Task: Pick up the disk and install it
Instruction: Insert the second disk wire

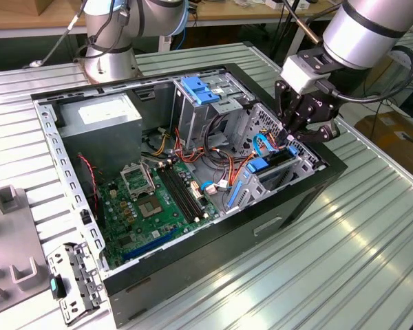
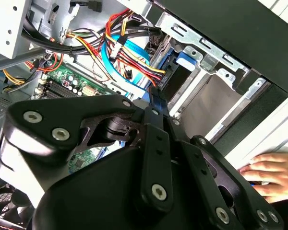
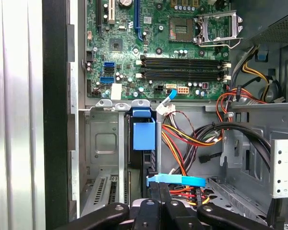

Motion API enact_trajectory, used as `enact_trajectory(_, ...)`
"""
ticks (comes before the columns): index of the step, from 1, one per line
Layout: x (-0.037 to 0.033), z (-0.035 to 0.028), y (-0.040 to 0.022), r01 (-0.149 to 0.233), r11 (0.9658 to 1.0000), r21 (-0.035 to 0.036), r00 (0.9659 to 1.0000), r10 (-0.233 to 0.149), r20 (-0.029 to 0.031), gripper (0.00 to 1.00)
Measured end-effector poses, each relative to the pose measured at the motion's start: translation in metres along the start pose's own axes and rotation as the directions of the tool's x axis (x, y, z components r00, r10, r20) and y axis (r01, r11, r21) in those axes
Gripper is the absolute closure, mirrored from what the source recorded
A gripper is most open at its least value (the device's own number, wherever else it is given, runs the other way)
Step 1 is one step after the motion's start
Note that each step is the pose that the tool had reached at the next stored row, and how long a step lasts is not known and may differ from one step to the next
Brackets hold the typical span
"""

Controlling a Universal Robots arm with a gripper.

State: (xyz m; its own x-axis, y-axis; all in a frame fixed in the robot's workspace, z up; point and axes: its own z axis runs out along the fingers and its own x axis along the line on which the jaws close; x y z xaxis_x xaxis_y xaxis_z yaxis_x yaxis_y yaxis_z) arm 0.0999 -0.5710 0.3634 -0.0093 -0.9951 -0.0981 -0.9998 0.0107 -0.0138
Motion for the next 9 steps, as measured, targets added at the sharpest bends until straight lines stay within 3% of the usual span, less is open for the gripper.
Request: enact_trajectory(9,0.0,0.0001,0.0,0.0,1.0,0.0,1.0,0.0,-0.0001,0.89)
